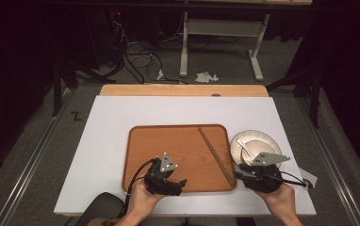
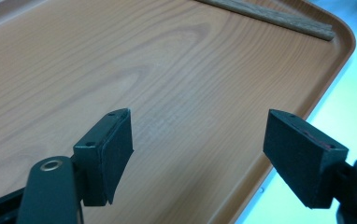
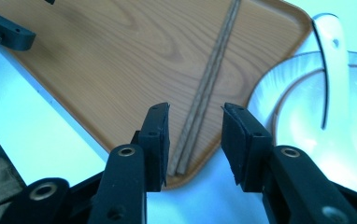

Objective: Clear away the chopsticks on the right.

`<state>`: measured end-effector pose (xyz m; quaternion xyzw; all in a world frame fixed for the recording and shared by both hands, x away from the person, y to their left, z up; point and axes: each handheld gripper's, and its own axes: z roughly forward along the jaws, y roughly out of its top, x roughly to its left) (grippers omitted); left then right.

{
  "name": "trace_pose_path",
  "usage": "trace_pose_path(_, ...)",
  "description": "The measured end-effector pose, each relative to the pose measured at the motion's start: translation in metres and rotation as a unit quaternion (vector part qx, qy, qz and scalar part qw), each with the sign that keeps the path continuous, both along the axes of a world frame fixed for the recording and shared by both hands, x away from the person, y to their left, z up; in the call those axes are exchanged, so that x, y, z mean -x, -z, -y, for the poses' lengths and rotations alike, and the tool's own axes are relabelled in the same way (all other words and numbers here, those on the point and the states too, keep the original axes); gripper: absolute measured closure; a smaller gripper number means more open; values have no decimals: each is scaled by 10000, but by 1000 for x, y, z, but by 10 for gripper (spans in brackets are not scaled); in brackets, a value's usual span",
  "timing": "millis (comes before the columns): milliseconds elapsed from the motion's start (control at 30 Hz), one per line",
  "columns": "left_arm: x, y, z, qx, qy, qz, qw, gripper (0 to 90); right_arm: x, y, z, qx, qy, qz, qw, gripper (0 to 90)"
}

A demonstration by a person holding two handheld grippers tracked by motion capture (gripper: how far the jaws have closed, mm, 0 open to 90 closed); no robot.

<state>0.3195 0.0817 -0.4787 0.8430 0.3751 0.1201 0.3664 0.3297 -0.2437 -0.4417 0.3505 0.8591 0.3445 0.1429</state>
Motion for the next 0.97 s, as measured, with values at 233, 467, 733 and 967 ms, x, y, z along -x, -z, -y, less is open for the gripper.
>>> trace_pose_path(233,0,-1,0,75,16,-27,10000,241,7,3,11,38,47,91,9999,611)
trace_pose_path(467,2,-2,-1,93,30,-23,9999,238,8,16,13,-127,58,-110,9998,606)
trace_pose_path(733,2,-1,0,72,46,-13,10000,237,14,31,14,-77,17,-37,10000,582)
trace_pose_path(967,1,-1,0,52,37,-12,10000,237,14,33,10,-52,-26,-40,10000,570)
